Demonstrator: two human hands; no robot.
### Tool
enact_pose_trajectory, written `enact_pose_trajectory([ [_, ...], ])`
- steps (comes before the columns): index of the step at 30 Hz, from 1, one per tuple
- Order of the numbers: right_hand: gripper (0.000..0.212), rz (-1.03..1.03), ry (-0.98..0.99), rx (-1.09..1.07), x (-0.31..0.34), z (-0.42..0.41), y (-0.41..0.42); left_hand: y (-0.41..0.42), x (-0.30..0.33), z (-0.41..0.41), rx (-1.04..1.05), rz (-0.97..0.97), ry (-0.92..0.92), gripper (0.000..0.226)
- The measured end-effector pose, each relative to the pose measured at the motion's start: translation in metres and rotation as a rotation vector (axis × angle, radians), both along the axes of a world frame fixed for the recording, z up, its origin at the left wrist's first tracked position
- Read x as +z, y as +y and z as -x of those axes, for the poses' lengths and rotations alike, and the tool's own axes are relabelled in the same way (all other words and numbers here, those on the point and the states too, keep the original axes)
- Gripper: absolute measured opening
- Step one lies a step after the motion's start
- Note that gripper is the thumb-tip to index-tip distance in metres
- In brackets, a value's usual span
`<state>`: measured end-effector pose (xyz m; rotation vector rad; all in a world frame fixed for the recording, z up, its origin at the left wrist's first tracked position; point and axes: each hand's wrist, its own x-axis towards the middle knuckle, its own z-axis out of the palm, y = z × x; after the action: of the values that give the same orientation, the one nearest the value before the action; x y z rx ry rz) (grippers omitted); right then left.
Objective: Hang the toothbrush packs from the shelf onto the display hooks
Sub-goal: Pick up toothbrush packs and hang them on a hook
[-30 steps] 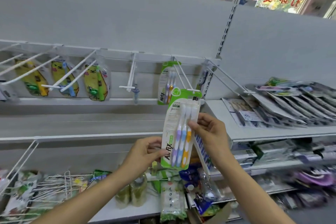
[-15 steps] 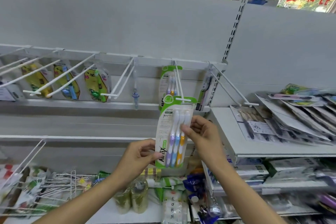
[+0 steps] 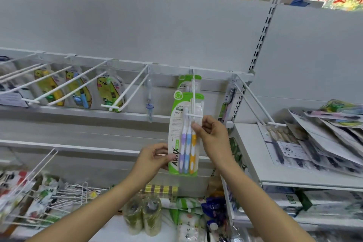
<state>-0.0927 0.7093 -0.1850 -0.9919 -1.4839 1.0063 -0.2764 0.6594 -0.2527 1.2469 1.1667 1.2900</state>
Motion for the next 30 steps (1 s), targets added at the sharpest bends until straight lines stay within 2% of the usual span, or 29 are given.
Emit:
enact_pose_trajectory([
  [11,0.010,0.014,-0.152,-0.166,0.004,0.018,0.101,0.092,0.005,-0.007,0.155,0.010,0.092,0.016],
  [13,0.009,0.006,-0.172,-0.175,0.005,0.019,0.111,0.102,0.002,-0.009,0.166,0.004,0.108,0.009],
  [24,0.015,0.041,-0.167,-0.134,-0.001,0.017,0.129,0.116,0.001,-0.014,0.198,0.028,0.149,0.010],
  [27,0.015,0.061,-0.189,-0.120,0.000,0.016,0.128,0.113,0.004,-0.010,0.196,0.032,0.223,0.018],
  [30,0.013,0.061,-0.224,-0.125,0.003,0.016,0.124,0.106,0.008,-0.007,0.187,-0.001,0.420,0.020],
])
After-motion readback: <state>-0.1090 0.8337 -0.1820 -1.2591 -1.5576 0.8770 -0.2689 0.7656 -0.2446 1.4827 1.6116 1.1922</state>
